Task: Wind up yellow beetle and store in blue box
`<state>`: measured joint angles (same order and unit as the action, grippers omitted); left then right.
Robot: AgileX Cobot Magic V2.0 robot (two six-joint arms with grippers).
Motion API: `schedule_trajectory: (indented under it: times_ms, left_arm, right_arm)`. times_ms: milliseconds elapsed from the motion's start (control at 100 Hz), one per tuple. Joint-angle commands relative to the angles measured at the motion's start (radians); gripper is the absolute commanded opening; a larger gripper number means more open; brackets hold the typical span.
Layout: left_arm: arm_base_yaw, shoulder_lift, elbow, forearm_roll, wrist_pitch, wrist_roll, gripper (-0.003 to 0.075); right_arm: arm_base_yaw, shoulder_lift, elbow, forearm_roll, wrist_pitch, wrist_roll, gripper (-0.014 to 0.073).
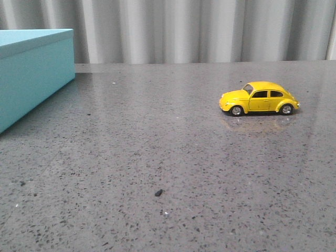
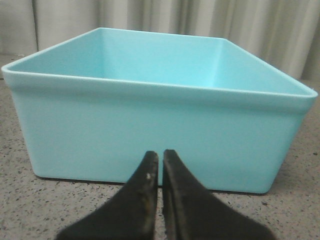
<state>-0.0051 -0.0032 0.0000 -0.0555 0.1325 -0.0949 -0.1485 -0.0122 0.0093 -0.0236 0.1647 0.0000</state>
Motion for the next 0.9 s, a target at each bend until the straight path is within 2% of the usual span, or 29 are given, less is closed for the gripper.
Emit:
schedule_trajectory:
  times_ms: [0,290,890]
  left_arm:
    - [0.001,-0.032,0.024,-0.011,-0.091,-0.008,-0.0021]
    - [0.001,-0.032,0.024,-0.055,-0.104,-0.008,-0.0021]
    - [0.001,-0.032,0.024,-0.055,-0.102,-0.008,-0.0021]
  right_arm:
    - [-0.006,-0.016,0.021,-0.008,-0.082,0.0,-0.0041]
    - [-0.006,-0.016,0.021,-0.008,-0.082,0.0,-0.0041]
    - [-0.006,-0.016,0.021,-0.008,-0.088,0.0,-0.0041]
